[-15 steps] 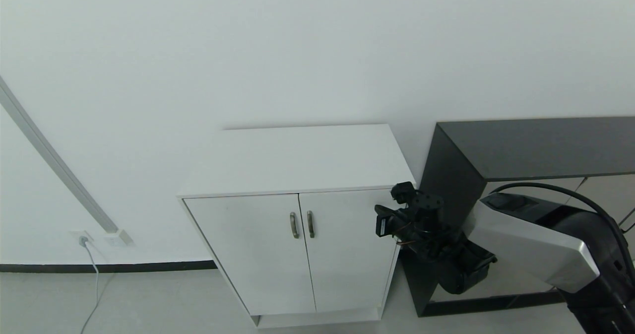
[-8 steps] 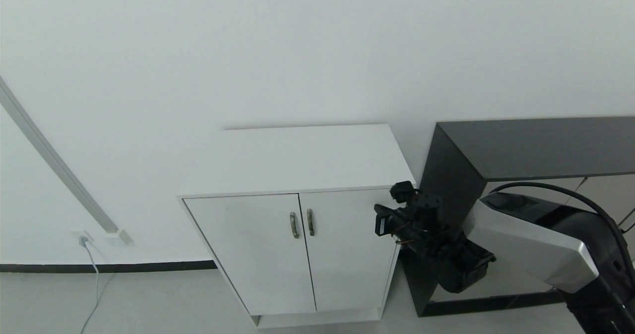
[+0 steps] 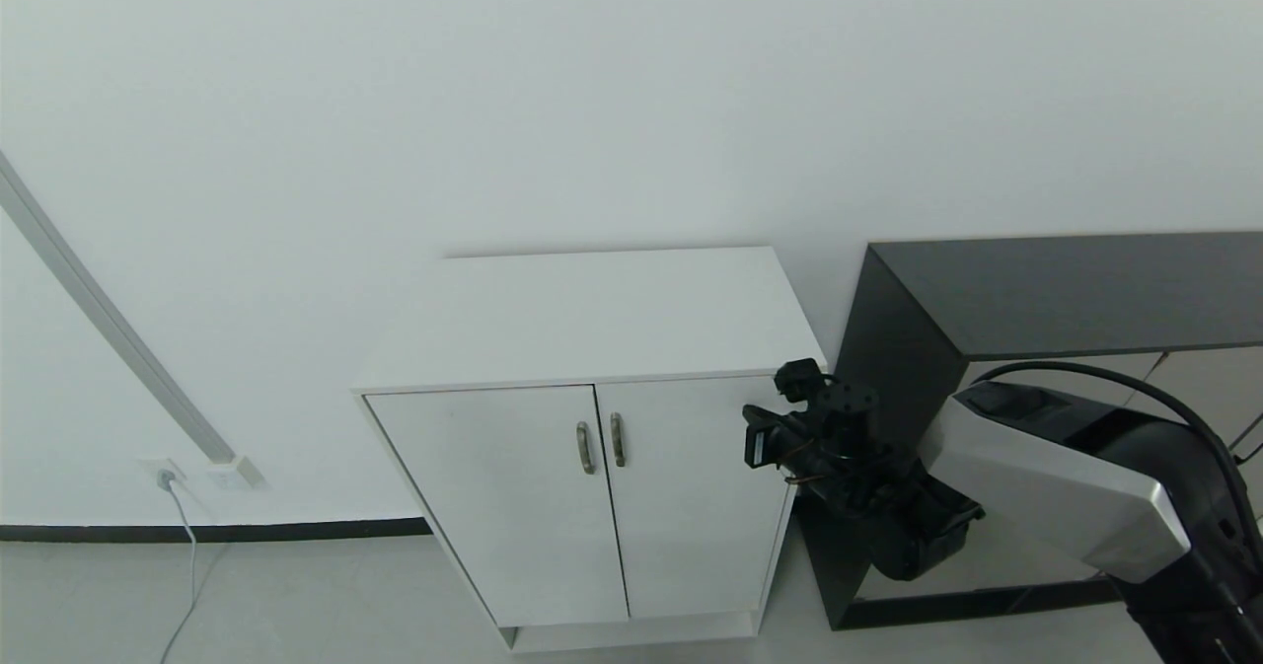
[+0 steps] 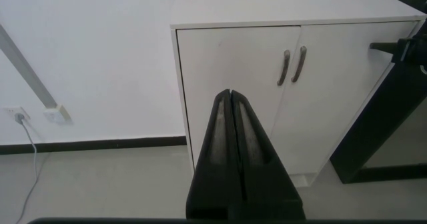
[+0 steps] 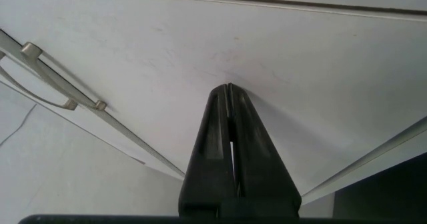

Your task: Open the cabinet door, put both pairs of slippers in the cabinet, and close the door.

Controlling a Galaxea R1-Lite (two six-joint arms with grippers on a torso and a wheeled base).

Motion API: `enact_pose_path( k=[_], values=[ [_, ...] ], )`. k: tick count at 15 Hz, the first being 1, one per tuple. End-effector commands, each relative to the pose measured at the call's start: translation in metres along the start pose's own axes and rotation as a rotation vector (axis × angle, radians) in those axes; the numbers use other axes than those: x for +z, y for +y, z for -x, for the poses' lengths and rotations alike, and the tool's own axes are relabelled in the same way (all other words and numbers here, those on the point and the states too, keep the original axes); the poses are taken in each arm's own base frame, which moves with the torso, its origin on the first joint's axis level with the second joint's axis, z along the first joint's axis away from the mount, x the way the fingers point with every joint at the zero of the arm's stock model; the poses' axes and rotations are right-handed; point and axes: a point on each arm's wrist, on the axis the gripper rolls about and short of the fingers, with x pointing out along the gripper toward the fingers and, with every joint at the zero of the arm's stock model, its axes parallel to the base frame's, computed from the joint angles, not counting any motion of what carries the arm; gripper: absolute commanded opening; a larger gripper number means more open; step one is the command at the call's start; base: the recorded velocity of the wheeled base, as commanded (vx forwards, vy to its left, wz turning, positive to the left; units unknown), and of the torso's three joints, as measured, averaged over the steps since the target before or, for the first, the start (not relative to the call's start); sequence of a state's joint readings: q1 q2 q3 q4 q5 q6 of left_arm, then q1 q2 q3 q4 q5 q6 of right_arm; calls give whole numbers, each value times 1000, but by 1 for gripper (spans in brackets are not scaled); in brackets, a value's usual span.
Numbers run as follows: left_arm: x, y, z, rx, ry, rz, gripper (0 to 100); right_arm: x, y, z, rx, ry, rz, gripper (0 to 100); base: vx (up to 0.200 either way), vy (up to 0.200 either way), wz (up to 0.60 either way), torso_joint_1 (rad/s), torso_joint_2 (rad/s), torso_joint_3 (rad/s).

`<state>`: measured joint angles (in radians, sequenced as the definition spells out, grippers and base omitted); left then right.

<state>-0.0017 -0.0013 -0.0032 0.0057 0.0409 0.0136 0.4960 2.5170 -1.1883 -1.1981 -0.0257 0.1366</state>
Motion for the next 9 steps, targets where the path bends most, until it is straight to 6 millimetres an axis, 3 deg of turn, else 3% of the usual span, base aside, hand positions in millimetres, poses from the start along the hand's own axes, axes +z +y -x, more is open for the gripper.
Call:
enact_pose_path(
  k=[1,4,9],
  values=[
    [0,0,0,1,2,0,0,0,0,0,1,-2,0,0,0,0,0,0,0,0],
    [0,0,0,1,2,1,0,-2,5,6,9,15,4,0,0,0,0,0,0,0],
    [0,0,0,1,2,0,0,14,30,44,69,6,10,0,0,0,0,0,0,0]
  ],
)
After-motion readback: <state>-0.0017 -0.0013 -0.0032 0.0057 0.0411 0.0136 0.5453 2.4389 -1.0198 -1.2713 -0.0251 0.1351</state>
